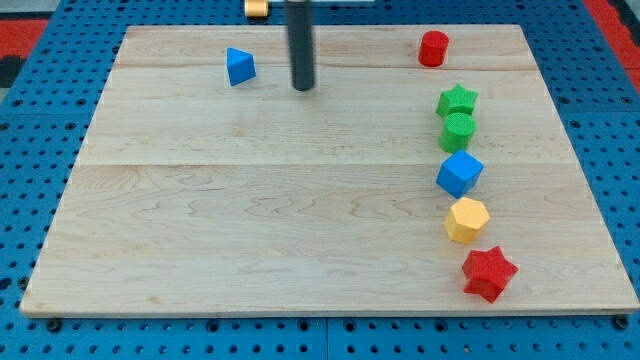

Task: Place your arm at the right side of the cube

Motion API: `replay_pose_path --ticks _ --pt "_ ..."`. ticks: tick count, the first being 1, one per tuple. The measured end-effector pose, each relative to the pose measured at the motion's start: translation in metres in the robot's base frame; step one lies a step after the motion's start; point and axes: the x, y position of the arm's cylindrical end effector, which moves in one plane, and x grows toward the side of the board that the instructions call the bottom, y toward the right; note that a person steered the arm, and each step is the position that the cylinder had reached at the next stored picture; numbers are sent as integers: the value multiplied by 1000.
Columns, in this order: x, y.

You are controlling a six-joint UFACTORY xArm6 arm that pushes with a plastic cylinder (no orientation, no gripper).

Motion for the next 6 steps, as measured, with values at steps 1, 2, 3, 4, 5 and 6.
replay_pose_path --ticks 1,2,3,4,5,6 --pt "-2 19" --pt "-33 35" --pt "-45 93" --pt "-26 173" --pt "14 231" --pt "72 262"
